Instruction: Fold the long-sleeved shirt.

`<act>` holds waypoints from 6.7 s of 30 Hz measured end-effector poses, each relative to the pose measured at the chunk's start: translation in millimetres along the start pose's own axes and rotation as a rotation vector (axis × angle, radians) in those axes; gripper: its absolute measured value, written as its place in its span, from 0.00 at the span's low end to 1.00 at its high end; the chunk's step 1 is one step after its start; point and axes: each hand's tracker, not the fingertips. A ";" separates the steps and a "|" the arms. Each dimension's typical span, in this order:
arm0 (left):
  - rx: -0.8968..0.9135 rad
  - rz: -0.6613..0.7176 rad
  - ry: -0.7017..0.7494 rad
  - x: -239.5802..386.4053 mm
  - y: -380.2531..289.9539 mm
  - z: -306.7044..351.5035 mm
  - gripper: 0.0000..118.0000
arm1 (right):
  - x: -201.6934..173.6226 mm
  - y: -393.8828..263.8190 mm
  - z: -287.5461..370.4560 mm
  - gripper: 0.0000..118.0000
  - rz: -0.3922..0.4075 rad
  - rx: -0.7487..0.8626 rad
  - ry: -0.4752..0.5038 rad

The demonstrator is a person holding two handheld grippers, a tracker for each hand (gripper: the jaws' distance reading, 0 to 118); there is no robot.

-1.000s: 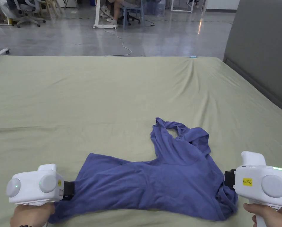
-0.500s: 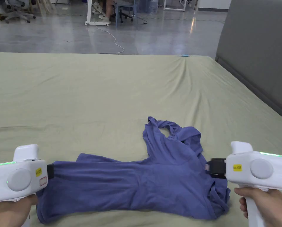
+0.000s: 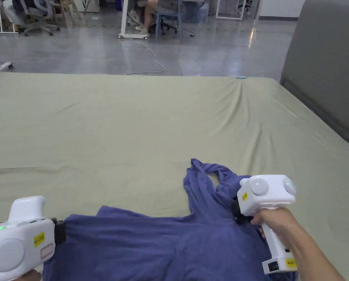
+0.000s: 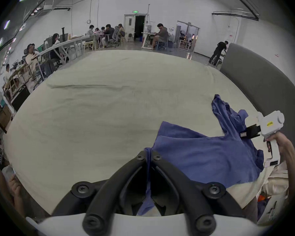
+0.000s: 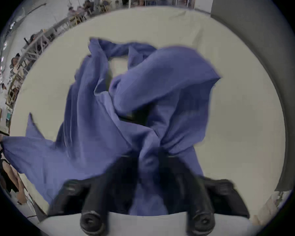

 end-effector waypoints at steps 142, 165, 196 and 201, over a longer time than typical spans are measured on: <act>-0.047 -0.418 -0.181 108.4 166.3 -161.2 0.00 | -12.9 -169.3 130.5 0.13 -0.262 0.276 0.025; 0.532 -0.166 -0.134 33.4 396.4 169.0 0.00 | -27.6 223.0 448.9 0.12 -0.058 0.758 0.102; 0.116 -0.125 -0.176 -1.0 134.5 -27.2 0.00 | -13.5 23.9 142.8 0.12 -0.067 0.349 0.104; -0.021 -0.222 -0.151 -5.9 38.7 4.0 0.00 | -13.8 -59.7 147.0 0.12 -0.002 0.282 0.100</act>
